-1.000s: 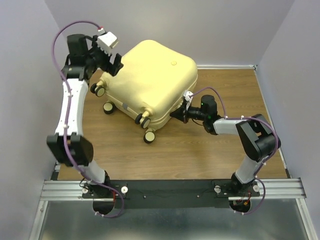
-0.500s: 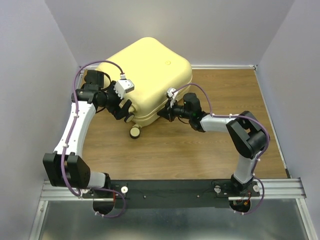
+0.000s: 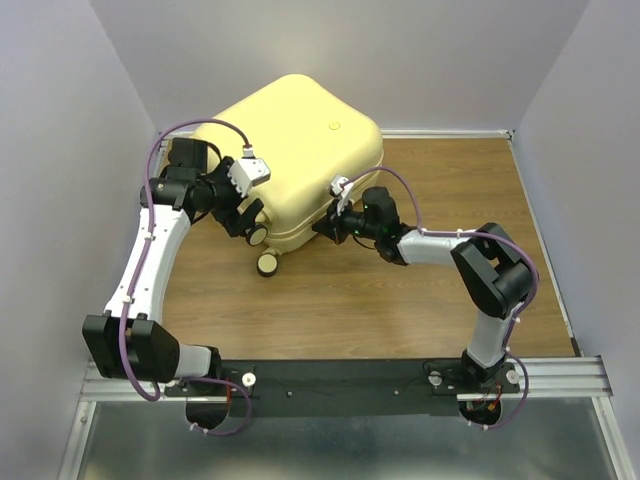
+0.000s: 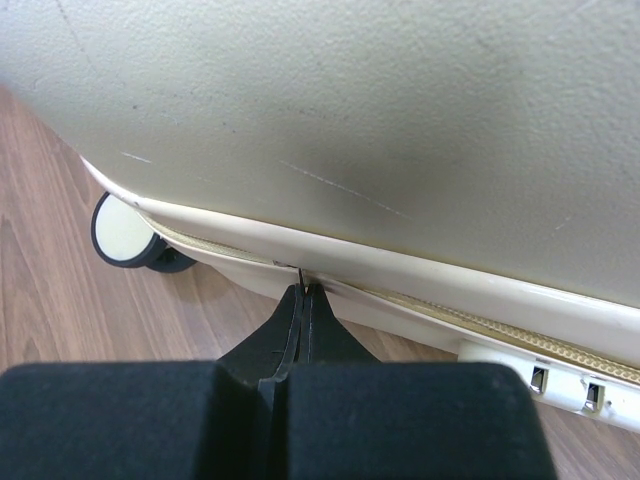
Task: Pack the luggage
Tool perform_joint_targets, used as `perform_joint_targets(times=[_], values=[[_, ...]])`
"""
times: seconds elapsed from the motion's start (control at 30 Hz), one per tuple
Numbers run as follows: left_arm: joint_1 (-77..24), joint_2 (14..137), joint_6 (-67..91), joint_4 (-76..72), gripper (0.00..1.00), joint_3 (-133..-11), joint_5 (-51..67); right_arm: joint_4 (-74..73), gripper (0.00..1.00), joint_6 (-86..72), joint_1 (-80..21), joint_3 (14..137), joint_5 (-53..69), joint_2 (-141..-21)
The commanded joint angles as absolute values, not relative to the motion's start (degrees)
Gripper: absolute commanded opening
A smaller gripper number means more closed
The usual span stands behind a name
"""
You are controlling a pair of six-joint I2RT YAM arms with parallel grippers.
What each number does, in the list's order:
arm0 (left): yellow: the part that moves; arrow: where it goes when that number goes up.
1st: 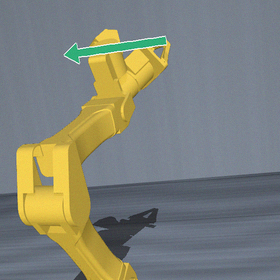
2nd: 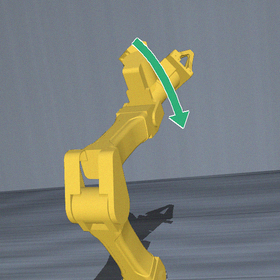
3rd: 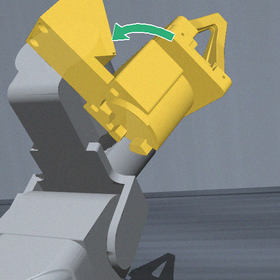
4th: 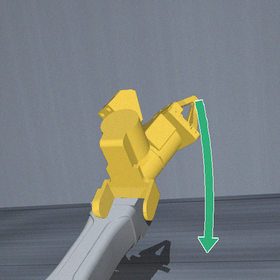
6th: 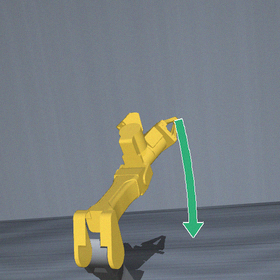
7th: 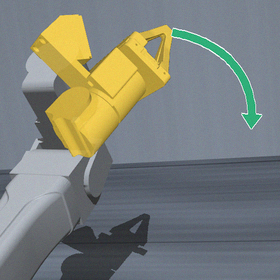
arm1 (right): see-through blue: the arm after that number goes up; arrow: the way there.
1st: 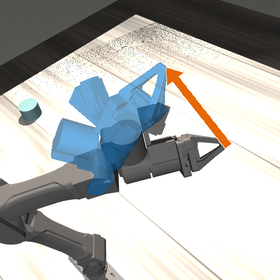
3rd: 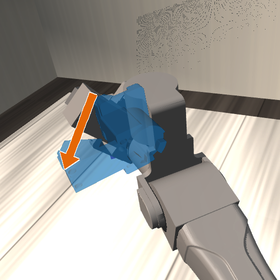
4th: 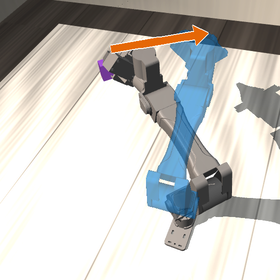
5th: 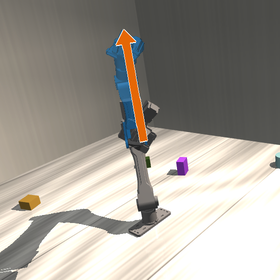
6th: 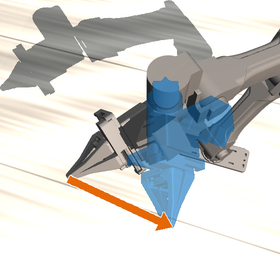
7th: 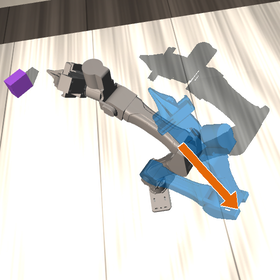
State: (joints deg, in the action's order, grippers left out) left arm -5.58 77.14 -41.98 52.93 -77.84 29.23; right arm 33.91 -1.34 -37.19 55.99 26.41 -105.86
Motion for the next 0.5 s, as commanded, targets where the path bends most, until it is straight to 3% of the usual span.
perform_joint_targets(times=[0.0, 0.23, 0.47], values=[[-5.6, 73.7, -41.7, 52.2, 0.96, -82.2, 30.6, 39.7, 0.01, -0.7, -37.8, 59.9, 18.8, -106.6], [-5.6, 75.8, -44.3, 58.8, 0.97, -86.3, 31.6, 39.6, 0.01, -0.6, -38.0, 60.1, 18.5, -106.8], [-5.6, 78.7, -44.7, 61.4, 0.97, -80.6, 34.4, 39.6, 0.01, -0.6, -38.1, 60.7, 17.7, -107.2]])
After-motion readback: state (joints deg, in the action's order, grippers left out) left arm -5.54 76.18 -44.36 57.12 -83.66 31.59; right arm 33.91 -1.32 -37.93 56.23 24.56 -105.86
